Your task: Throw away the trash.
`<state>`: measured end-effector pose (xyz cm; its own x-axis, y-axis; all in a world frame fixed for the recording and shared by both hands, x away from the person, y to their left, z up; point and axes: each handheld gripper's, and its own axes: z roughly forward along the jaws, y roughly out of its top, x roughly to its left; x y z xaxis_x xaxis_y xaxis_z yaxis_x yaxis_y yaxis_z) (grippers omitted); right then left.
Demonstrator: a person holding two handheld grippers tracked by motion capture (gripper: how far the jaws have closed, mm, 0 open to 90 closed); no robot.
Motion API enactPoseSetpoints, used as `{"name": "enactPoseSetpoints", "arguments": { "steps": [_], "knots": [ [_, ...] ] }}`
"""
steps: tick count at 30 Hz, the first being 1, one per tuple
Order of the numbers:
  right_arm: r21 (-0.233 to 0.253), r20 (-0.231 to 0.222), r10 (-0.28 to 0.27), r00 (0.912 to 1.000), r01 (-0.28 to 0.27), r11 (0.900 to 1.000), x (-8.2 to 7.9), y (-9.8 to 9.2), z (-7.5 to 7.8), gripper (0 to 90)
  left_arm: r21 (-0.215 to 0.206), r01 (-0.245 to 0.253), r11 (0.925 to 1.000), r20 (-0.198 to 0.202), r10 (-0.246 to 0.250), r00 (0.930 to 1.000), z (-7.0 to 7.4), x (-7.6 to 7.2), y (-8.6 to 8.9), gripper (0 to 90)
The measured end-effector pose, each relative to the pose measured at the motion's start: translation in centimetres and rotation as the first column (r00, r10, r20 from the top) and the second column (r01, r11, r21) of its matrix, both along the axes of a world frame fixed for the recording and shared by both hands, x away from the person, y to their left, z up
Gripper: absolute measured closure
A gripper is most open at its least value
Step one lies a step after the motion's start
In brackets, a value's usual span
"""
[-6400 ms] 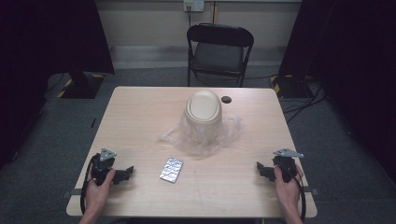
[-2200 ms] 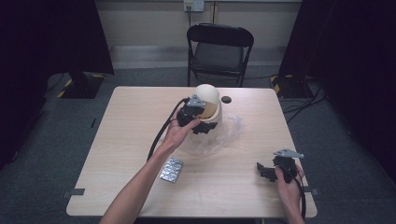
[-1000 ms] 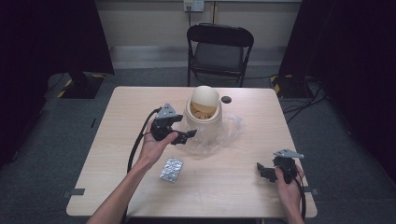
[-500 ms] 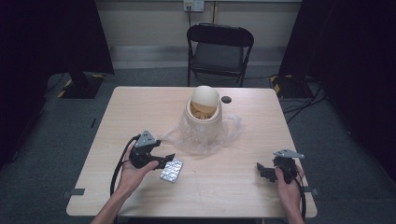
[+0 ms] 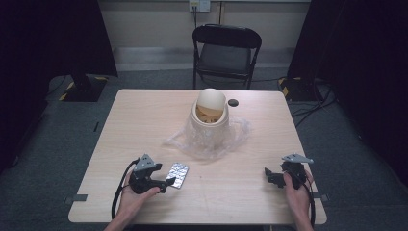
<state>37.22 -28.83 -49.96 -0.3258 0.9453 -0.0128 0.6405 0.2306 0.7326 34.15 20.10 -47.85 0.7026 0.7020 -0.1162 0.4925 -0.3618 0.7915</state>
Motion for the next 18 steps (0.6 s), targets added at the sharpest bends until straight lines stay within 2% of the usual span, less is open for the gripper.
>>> {"name": "enactPoseSetpoints", "arguments": {
  "steps": [2, 3, 4, 5, 6, 7, 8, 9, 14, 16, 17, 18],
  "knots": [
    [0.0, 0.0, 0.0, 1.0, 0.0, 1.0, 0.0, 0.0, 0.0, 11.2, 0.007, -0.009, 0.9999, -0.005, 0.009, 1.0, -0.5, -0.3, 0.1, 19.8],
    [0.0, 0.0, 0.0, 1.0, 0.0, 1.0, 0.0, 0.0, 0.0, 11.2, 0.0, -0.004, 1.0, -0.028, 0.004, 0.9996, -1.0, -0.7, 0.1, 19.6],
    [0.0, 0.0, 0.0, 1.0, 0.0, 1.0, 0.0, 0.0, 0.0, 11.2, 0.0, -0.004, 1.0, -0.028, 0.004, 0.9996, -1.0, -0.7, 0.1, 19.5],
    [0.0, 0.0, 0.0, 1.0, 0.0, 1.0, 0.0, 0.0, 0.0, 11.2, 0.016, 0.001, 0.9999, -0.026, -0.001, 0.9997, -1.5, -0.8, -0.3, 19.4],
    [0.0, 0.0, 0.0, 1.0, 0.0, 1.0, 0.0, 0.0, 0.0, 11.2, 0.016, 0.001, 0.9999, -0.026, -0.001, 0.9997, -1.5, -0.8, -0.3, 19.4],
    [0.0, 0.0, -0.001, 1.0, 0.001, 1.0, 0.0, 0.0, 0.0, 11.2, 0.034, 0.02, 0.9992, -0.038, -0.019, 0.9991, -1.7, -0.9, -0.9, 19.5],
    [0.0, 0.0, 0.0, 1.0, 0.0, 1.0, 0.0, 0.0, 0.0, 11.2, 0.034, 0.02, 0.9992, -0.038, -0.019, 0.9991, -1.7, -0.9, -0.9, 19.5],
    [0.0, 0.0, 0.0, 1.0, 0.0, 1.0, 0.0, 0.0, 0.0, 11.2, 0.081, 0.029, 0.9963, -0.024, -0.027, 0.9993, -2.0, -0.9, -1.5, 19.6],
    [0.0, 0.0, -0.001, 1.0, 0.001, 1.0, 0.0, 0.0, 0.0, 11.2, 0.082, 0.011, 0.9965, -0.017, -0.009, 0.9998, -2.1, -0.4, -2.5, 16.4],
    [0.0, 0.0, 0.0, 1.0, 0.0, 1.0, 0.0, 0.0, 0.0, 11.3, 0.101, 0.011, 0.9949, -0.011, -0.01, 0.9999, -2.1, -0.1, -3.4, 15.5],
    [0.0, 0.0, 0.0, 1.0, 0.0, 1.0, 0.0, 0.0, 0.0, 11.3, 0.126, 0.007, 0.9919, 0.001, -0.007, 1.0, -2.1, 0.0, -3.7, 15.5],
    [0.0, 0.0, 0.0, 1.0, 0.0, 1.0, 0.0, 0.0, 0.0, 11.3, 0.126, 0.007, 0.9919, 0.001, -0.007, 1.0, -2.1, 0.0, -3.7, 15.6]
  ]
}}
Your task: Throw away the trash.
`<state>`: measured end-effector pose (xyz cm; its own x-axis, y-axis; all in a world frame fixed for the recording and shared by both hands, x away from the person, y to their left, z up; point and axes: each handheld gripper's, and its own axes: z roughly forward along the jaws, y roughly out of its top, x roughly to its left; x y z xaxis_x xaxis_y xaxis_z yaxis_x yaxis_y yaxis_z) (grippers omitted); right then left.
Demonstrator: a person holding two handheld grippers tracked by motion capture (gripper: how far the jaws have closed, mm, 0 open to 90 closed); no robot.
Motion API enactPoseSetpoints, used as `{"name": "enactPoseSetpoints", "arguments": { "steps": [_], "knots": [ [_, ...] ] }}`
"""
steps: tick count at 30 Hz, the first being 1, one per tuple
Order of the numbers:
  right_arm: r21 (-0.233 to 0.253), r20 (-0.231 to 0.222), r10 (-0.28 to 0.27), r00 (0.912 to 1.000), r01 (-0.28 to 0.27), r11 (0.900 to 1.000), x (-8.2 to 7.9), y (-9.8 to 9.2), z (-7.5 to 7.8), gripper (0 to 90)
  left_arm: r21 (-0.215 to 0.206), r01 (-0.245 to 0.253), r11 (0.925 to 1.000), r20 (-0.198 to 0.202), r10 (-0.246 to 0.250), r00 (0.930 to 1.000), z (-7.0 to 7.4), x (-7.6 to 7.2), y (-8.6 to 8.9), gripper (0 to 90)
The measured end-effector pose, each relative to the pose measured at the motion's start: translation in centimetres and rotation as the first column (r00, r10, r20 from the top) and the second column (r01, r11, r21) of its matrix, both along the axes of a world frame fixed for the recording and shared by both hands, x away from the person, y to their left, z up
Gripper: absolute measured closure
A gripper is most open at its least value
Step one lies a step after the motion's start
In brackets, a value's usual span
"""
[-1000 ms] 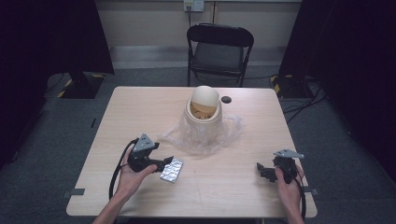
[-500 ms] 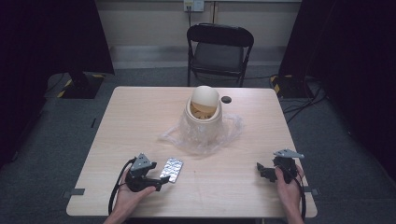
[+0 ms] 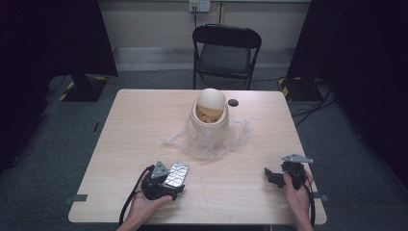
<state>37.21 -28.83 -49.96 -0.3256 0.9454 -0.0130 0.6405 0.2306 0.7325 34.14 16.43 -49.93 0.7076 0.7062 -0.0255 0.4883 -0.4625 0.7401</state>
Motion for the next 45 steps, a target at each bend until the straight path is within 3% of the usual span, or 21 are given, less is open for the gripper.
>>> {"name": "enactPoseSetpoints", "arguments": {
  "steps": [1, 5, 10, 15, 19, 23, 26, 27, 34, 36, 41, 42, 45],
  "knots": [
    [0.0, 0.0, 0.0, 1.0, 0.0, 1.0, 0.0, 0.0, 0.0, 11.2, 0.02, -0.015, 0.9997, 0.007, 0.015, 0.9999, 0.0, 0.2, -0.5, 15.7],
    [0.0, 0.0, 0.0, 1.0, 0.0, 1.0, 0.0, 0.0, 0.0, 11.3, 0.021, -0.034, 0.9992, 0.023, 0.033, 0.9992, 0.0, 0.6, -0.4, 20.1],
    [0.0, 0.0, 0.0, 1.0, 0.0, 1.0, 0.0, 0.0, 0.0, 11.2, -0.002, -0.033, 0.9995, 0.031, 0.033, 0.999, 0.0, 0.9, 0.5, 33.8],
    [0.0, 0.0, 0.0, 1.0, 0.0, 1.0, 0.0, 0.0, 0.0, 11.2, 0.008, -0.017, 0.9998, 0.03, 0.017, 0.9994, 0.0, 1.2, 1.1, 33.7],
    [0.0, 0.0, 0.0, 1.0, 0.0, 1.0, 0.0, 0.0, 0.0, 11.2, 0.001, -0.014, 0.9999, 0.018, 0.014, 0.9997, 0.0, 1.3, 0.8, 27.3],
    [0.0, 0.0, 0.0, 1.0, 0.0, 1.0, 0.0, 0.0, 0.0, 11.2, 0.021, -0.018, 0.9996, 0.025, 0.017, 0.9995, 0.0, 1.8, 0.4, 22.8],
    [0.0, 0.0, 0.0, 1.0, 0.0, 1.0, 0.0, 0.0, 0.0, 11.2, 0.018, -0.027, 0.9995, 0.024, 0.027, 0.9993, 0.0, 1.8, 0.4, 26.4],
    [0.0, 0.0, 0.0, 1.0, 0.0, 1.0, 0.0, 0.0, 0.0, 11.2, -0.001, -0.021, 0.9998, 0.031, 0.021, 0.9993, 0.0, 1.8, 0.5, 34.1],
    [0.0, 0.0, 0.0, 1.0, 0.0, 1.0, 0.0, 0.0, 0.0, 11.2, 0.017, -0.016, 0.9997, 0.026, 0.016, 0.9995, 0.2, 1.8, 0.6, 34.2],
    [0.0, 0.0, 0.0, 1.0, 0.0, 1.0, 0.0, 0.0, 0.0, 11.2, -0.02, -0.015, 0.9997, 0.008, 0.015, 0.9998, 0.4, 1.7, 0.7, 34.2],
    [0.0, 0.0, 0.0, 1.0, 0.0, 1.0, 0.0, 0.0, 0.0, 11.2, -0.067, -0.008, 0.9978, 0.021, 0.009, 0.9997, 1.4, 1.5, 0.9, 34.2],
    [0.0, 0.0, 0.0, 1.0, 0.0, 1.0, 0.0, 0.0, 0.0, 11.3, -0.097, -0.007, 0.9952, 0.021, 0.009, 0.9997, 1.8, 1.5, 1.0, 34.2],
    [0.0, 0.0, 0.0, 1.0, 0.0, 1.0, 0.0, 0.0, 0.0, 11.2, -0.098, -0.007, 0.9952, 0.018, 0.009, 0.9998, 2.1, 1.5, 1.2, 34.2]
  ]
}}
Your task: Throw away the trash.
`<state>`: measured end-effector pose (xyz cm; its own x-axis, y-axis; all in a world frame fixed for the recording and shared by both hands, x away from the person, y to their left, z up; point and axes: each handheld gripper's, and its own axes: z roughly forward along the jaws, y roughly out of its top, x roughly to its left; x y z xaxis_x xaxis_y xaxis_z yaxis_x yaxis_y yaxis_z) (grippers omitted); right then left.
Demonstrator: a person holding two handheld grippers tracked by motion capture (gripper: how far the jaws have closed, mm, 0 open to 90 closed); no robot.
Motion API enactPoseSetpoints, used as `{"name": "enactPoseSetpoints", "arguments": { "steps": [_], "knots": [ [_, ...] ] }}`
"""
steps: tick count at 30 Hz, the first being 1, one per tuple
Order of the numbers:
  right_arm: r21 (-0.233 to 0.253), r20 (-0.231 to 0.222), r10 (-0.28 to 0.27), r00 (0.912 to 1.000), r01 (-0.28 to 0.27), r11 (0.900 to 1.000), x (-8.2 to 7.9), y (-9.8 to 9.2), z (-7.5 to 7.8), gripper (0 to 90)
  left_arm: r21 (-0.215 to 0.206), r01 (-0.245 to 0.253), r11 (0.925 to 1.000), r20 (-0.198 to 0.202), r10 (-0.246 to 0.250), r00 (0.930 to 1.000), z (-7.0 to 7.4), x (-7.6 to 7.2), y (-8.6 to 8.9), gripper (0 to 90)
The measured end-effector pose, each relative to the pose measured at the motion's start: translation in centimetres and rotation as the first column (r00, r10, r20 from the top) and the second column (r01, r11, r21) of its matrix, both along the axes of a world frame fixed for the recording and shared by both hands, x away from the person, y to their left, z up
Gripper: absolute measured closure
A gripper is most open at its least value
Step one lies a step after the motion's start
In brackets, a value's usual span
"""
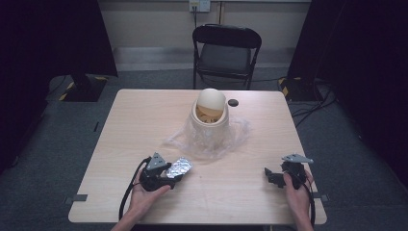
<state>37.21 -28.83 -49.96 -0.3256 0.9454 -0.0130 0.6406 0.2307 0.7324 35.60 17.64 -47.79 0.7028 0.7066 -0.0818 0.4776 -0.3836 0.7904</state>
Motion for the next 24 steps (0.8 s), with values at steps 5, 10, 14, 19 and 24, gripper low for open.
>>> {"name": "enactPoseSetpoints", "arguments": {
  "steps": [5, 10, 14, 19, 24],
  "knots": [
    [0.0, 0.0, 0.0, 1.0, 0.0, 1.0, 0.0, 0.0, 0.0, 11.2, -0.046, -0.002, 0.9989, 0.01, 0.002, 0.9999, 0.9, 0.3, -0.2, 34.2],
    [-0.001, 0.001, 0.001, 1.0, -0.001, 1.0, 0.0, 0.0, 0.0, 11.2, -0.06, 0.018, 0.9981, 0.019, -0.017, 0.9997, 1.9, 0.5, 0.4, 34.2],
    [0.0, 0.0, 0.0, 1.0, 0.0, 1.0, 0.0, 0.0, 0.0, 11.2, -0.084, 0.013, 0.9964, 0.024, -0.011, 0.9996, 2.5, 1.0, 0.4, 34.2],
    [-0.001, 0.001, 0.001, 1.0, -0.001, 1.0, 0.0, 0.0, 0.0, 11.2, -0.086, 0.031, 0.9958, 0.039, -0.028, 0.9988, 3.2, 1.6, 0.0, 34.2],
    [0.0, 0.0, 0.0, 1.0, 0.0, 1.0, 0.0, 0.0, 0.0, 11.2, -0.109, 0.024, 0.9937, 0.046, -0.019, 0.9988, 4.1, 2.2, 0.3, 34.2]
  ]
}}
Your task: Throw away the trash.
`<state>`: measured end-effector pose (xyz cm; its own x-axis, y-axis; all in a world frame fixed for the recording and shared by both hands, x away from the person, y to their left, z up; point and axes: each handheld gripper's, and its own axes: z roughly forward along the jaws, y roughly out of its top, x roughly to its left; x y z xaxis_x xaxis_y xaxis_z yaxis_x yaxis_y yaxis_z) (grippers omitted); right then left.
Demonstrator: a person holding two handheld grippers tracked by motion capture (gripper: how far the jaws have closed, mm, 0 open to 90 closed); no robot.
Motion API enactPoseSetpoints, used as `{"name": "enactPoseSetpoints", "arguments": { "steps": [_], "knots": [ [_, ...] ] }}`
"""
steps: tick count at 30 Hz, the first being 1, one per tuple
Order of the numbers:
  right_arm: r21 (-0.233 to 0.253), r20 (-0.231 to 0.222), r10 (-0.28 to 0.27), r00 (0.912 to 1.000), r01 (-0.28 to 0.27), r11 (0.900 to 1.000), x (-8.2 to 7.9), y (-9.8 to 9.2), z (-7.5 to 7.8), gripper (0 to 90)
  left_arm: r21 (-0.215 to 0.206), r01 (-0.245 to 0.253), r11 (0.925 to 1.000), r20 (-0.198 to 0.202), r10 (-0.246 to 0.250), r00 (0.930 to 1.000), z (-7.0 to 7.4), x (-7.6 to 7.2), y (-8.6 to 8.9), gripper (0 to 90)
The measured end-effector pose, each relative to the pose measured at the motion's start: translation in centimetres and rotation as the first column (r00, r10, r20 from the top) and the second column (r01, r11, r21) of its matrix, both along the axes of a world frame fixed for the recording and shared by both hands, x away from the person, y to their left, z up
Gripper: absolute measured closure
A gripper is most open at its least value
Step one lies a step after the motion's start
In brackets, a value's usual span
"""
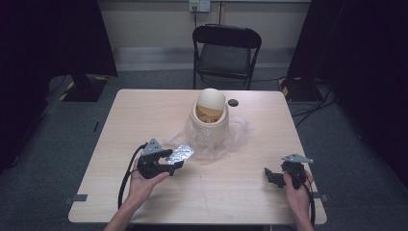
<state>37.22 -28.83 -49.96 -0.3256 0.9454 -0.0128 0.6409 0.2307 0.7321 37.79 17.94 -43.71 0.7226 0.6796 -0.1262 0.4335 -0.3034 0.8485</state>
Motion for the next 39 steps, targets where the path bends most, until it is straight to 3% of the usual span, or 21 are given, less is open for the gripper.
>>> {"name": "enactPoseSetpoints", "arguments": {
  "steps": [13, 31, 36, 39],
  "knots": [
    [0.0, 0.0, 0.0, 1.0, 0.0, 1.0, 0.0, 0.0, 0.0, 11.2, -0.01, 0.016, 0.9998, 0.036, -0.016, 0.9992, 2.4, 1.2, -0.8, 34.2],
    [0.0, 0.001, 0.001, 1.0, -0.001, 1.0, 0.0, 0.0, 0.0, 11.2, -0.004, 0.053, 0.9986, 0.084, -0.052, 0.9951, 5.9, 3.5, -3.5, 34.2],
    [0.001, 0.0, 0.0, 1.0, 0.0, 1.0, 0.0, 0.0, 0.0, 11.2, -0.009, 0.05, 0.9987, 0.094, -0.048, 0.9944, 7.0, 4.6, -4.0, 34.2],
    [0.0, 0.0, 0.0, 1.0, 0.0, 1.0, 0.0, 0.0, 0.0, 11.2, 0.009, 0.048, 0.9988, 0.089, -0.049, 0.9948, 7.4, 5.5, -4.7, 34.2]
  ]
}}
